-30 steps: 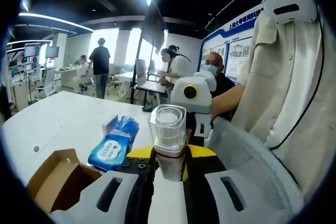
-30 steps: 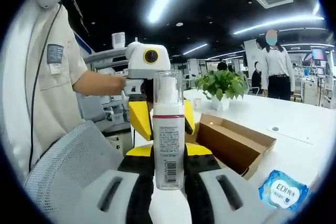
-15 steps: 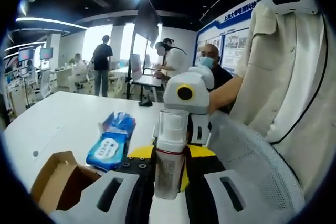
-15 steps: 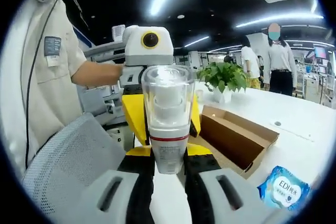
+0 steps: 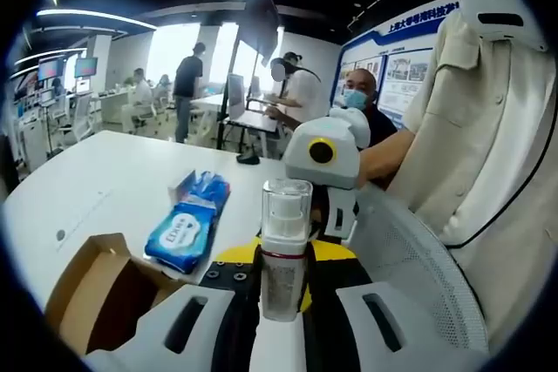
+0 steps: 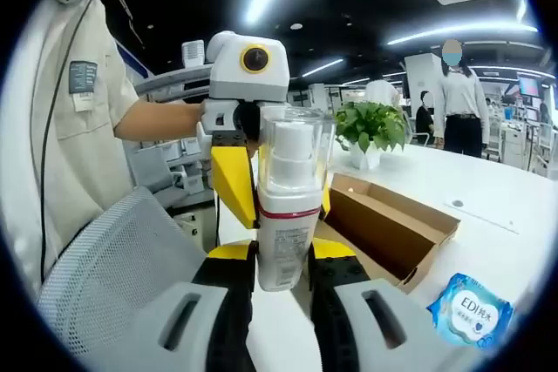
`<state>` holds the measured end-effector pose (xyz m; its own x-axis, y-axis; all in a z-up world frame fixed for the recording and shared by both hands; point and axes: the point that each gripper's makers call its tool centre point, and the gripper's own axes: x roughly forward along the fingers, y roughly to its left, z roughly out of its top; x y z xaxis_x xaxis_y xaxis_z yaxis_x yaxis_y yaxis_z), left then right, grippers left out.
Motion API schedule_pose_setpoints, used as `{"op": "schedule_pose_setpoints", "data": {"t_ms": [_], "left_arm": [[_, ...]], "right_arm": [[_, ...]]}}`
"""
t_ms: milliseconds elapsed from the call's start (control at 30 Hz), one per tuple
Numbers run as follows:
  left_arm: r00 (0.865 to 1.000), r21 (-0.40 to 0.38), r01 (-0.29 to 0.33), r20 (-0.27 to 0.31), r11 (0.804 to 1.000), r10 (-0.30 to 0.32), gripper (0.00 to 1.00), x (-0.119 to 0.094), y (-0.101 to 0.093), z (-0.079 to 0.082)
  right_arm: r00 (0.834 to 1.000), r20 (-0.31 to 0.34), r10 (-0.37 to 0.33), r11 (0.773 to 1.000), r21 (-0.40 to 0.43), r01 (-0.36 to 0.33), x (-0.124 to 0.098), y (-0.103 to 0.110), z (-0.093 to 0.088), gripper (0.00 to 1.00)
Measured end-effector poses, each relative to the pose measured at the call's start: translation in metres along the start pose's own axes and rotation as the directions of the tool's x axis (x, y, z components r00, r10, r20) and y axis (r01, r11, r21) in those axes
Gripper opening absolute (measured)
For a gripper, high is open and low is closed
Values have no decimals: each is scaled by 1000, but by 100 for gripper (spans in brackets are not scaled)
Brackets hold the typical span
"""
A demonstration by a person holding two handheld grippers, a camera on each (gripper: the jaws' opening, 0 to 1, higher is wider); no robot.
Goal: Operate the shoe box by opening the lid, removing the specified soft item, and placing it in the target area until the item is outside and the box remains undamaged.
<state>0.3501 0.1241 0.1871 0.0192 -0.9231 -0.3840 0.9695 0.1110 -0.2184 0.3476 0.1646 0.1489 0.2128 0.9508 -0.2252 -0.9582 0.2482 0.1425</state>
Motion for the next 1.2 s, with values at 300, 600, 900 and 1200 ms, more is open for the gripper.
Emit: {"op": "schedule_pose_setpoints", "data": {"t_ms": [300,600,900,1200], "left_arm": [[1000,2,-9,-16,1000,9,18,-1,1,-1],[998,22,-17,-59,1000,18,18,-6,4,-10],[995,40,-20,-101,999,23,18,-9,4,-20],[989,65,-9,-143,998,19,18,-6,2,-28]], "right_arm": [[999,-32,-9,1000,-13,9,0,0,-5,26],[995,-95,-21,997,-82,13,-20,-3,-2,27],[985,-174,-14,993,-118,-7,-38,-4,17,30],[964,-265,14,983,-175,-62,-47,-1,33,31]]}}
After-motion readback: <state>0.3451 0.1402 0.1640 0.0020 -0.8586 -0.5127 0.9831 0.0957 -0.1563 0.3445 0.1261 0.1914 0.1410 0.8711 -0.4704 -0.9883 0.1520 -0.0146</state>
